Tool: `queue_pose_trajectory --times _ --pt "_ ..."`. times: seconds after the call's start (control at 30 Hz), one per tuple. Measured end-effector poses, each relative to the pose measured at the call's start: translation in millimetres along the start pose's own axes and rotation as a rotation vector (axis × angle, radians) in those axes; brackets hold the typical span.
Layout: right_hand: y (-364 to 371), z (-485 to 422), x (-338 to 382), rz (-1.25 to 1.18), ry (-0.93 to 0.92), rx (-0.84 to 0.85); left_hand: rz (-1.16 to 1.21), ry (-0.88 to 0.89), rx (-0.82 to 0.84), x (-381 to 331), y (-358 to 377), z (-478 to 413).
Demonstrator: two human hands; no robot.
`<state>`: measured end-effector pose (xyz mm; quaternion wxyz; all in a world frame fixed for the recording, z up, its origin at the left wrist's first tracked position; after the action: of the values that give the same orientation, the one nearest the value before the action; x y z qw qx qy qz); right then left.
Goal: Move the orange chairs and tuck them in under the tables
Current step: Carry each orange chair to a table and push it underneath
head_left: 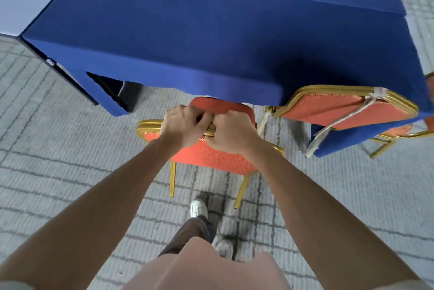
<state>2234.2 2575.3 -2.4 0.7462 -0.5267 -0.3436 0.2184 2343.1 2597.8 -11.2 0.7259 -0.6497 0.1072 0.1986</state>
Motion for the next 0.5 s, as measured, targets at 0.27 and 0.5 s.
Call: queue_pose_trajectory --times 0.27,0.5 --pt "-2.6 -3.4 -1.6 -0.011 0.013 0.0 -0.037 0.084 -0.032 0.8 -0.2 -5.1" --pt "-1.4 -3.6 2.1 -0.024 0.117 0.049 0.017 0.107 -0.001 -0.5 -3.1 -5.0"
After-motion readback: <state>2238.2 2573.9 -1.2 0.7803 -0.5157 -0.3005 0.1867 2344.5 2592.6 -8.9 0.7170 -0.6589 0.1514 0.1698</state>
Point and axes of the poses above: each hand's wrist, its own z-axis away from the middle knuckle, its own y-axis out of the palm, x = y × z, the point moved 7 cm from there along -z, towards the middle knuckle, and after that the axes turned 10 degrees about x, right-handed, at the moved point
